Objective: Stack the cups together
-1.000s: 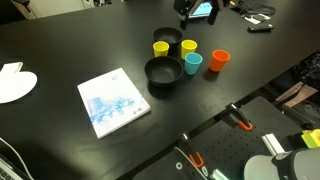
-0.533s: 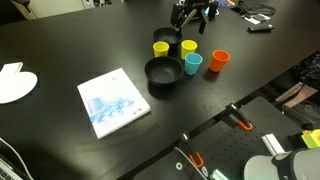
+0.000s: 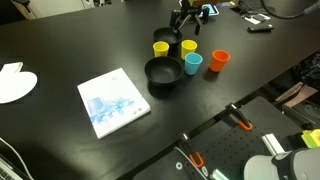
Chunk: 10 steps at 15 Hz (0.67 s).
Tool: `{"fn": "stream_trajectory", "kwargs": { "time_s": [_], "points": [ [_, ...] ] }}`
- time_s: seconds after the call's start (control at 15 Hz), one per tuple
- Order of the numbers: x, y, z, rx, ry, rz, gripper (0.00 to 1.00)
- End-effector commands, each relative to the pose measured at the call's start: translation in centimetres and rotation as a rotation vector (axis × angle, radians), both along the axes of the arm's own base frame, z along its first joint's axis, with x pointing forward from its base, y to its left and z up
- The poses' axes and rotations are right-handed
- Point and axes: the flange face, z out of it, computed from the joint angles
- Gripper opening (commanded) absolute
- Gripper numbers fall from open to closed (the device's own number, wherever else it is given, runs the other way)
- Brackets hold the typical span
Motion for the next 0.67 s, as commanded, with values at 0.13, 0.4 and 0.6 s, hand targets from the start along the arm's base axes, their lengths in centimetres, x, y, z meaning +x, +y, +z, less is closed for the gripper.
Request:
{"fn": "stream_trajectory", "kwargs": {
  "time_s": [0.13, 0.4, 0.6],
  "points": [
    [3.0, -1.8, -3.4, -0.018, -0.034, 0.012, 1.00],
    [3.4, -2.9, -5.5, -0.030, -0.083, 0.004, 1.00],
    [3.7, -2.9, -7.4, -0.045, -0.075, 0.007, 1.00]
  ]
}}
